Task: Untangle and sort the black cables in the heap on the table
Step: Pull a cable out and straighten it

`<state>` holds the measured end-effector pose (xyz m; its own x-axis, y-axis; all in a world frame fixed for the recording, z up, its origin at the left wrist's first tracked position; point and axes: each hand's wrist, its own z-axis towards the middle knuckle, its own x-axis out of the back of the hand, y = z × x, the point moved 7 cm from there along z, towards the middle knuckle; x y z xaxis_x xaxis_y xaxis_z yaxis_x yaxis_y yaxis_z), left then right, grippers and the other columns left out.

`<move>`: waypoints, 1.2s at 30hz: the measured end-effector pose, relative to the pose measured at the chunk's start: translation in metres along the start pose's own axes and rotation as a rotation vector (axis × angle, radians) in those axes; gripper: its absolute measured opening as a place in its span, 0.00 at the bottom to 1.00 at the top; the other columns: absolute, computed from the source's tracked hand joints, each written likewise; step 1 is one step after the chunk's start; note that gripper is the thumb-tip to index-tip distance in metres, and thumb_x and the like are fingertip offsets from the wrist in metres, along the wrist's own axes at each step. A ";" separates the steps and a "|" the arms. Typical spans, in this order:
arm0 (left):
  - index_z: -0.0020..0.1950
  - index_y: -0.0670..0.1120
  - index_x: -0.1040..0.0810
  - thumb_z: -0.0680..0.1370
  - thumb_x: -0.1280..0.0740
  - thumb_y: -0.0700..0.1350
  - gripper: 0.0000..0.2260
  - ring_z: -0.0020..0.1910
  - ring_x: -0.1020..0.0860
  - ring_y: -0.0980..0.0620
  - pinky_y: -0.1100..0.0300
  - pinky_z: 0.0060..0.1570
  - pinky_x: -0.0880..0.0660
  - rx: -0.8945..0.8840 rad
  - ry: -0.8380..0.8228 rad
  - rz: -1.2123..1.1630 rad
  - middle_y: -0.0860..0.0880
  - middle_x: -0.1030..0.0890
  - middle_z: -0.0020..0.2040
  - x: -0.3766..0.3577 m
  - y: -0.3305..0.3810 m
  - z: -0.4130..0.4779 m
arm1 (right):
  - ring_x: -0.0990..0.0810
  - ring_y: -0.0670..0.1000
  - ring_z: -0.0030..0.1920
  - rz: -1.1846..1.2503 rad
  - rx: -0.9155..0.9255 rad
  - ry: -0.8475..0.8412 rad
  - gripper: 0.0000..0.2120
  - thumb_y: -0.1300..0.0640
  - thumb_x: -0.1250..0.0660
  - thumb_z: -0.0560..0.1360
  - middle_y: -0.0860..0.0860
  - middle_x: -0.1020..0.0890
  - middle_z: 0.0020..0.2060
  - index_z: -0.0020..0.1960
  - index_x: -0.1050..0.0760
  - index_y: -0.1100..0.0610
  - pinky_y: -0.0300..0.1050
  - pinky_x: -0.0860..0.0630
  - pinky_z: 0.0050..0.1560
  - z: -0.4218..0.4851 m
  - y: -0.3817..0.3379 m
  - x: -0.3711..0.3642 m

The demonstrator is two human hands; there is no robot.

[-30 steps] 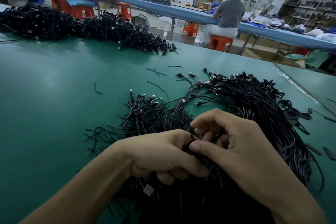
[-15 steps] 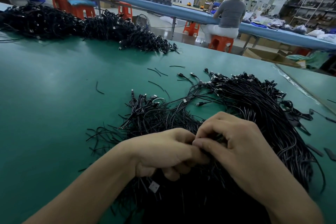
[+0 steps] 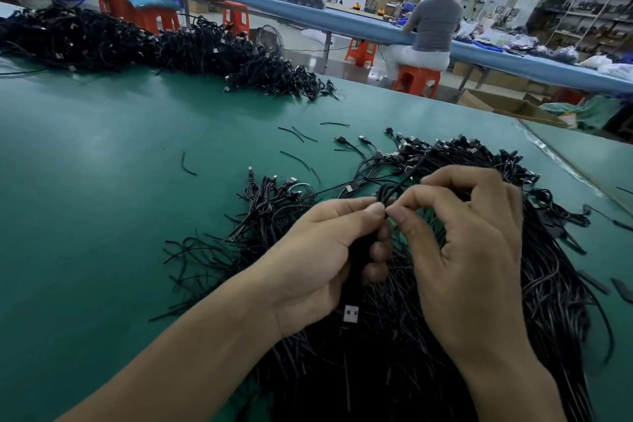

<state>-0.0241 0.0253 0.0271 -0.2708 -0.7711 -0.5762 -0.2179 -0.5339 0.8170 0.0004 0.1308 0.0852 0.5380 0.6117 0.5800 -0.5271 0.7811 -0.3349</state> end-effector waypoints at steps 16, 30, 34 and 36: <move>0.59 0.64 0.20 0.77 0.30 0.49 0.13 0.44 0.29 0.60 0.71 0.44 0.32 -0.719 0.206 0.918 0.63 0.29 0.43 0.007 0.042 -0.014 | 0.28 0.43 0.35 1.012 -0.645 -0.191 0.10 0.47 0.32 0.69 0.50 0.22 0.35 0.39 0.16 0.51 0.38 0.31 0.38 -0.009 0.024 -0.036; 0.56 0.59 0.27 0.74 0.27 0.47 0.15 0.49 0.18 0.56 0.64 0.48 0.24 -0.630 0.120 0.695 0.58 0.17 0.50 0.008 0.035 -0.011 | 0.24 0.38 0.31 0.998 -0.586 -0.183 0.09 0.50 0.34 0.71 0.43 0.21 0.29 0.38 0.18 0.52 0.29 0.27 0.35 -0.007 0.021 -0.031; 0.55 0.59 0.21 0.72 0.24 0.44 0.16 0.49 0.19 0.62 0.66 0.45 0.24 -0.613 0.141 0.737 0.60 0.16 0.49 0.016 0.036 -0.006 | 0.25 0.37 0.31 0.967 -0.550 -0.149 0.09 0.50 0.34 0.71 0.41 0.23 0.27 0.40 0.21 0.56 0.29 0.28 0.36 -0.005 0.019 -0.026; 0.47 0.63 0.18 0.71 0.22 0.42 0.15 0.34 0.27 0.64 0.70 0.33 0.30 -0.603 0.202 0.737 0.64 0.21 0.38 0.022 0.038 -0.005 | 0.25 0.37 0.31 0.914 -0.514 -0.137 0.10 0.49 0.34 0.70 0.40 0.23 0.28 0.40 0.21 0.55 0.28 0.29 0.36 -0.003 0.018 -0.023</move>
<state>-0.0336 -0.0136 0.0455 0.0317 -0.9980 0.0540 0.4735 0.0625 0.8786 -0.0195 0.1307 0.0636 -0.0187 0.9997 0.0163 -0.3353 0.0091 -0.9421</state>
